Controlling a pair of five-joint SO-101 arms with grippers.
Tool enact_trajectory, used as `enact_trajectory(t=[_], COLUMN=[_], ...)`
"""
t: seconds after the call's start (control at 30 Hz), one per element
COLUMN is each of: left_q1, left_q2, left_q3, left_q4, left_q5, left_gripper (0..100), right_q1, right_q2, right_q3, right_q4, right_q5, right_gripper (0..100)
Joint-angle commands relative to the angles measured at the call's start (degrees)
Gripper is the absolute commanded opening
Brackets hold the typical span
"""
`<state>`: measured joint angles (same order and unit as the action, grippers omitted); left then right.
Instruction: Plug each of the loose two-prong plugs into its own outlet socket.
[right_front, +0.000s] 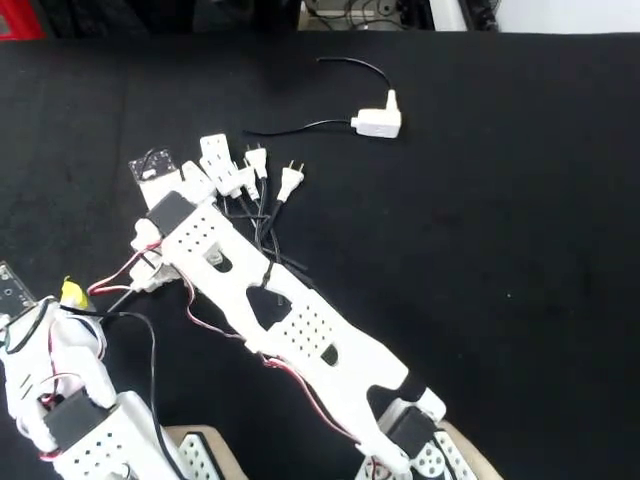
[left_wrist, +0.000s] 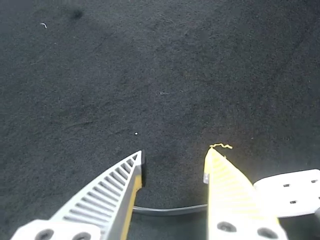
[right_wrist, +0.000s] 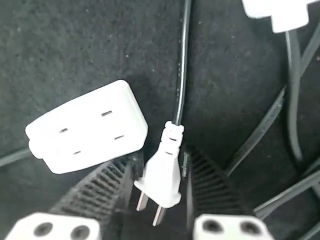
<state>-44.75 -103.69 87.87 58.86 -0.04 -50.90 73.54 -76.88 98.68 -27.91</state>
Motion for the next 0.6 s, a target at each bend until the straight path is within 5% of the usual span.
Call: enact_trajectory(t=[0.0,0.2,0.57], left_q1=[-0.22,-0.22,-0.22], left_q2=[-0.44,-0.44,-0.44], left_q3=[-0.22,-0.22,0.22], left_q4=[-1.23,-1.23,-1.32], left_q5=[-0.44,-0.44,-0.44], left_gripper=[21,21,21], right_q1=[-1.76,-0.79,0.53], right_q2=[1.01,0.75,-3.12], right_q3=[-0.04,-2.07,0.22], right_q4=[1.41,2.29,2.55], right_q5=[-2.37,-2.11,1.32], right_gripper=[12.3,1.2,1.9])
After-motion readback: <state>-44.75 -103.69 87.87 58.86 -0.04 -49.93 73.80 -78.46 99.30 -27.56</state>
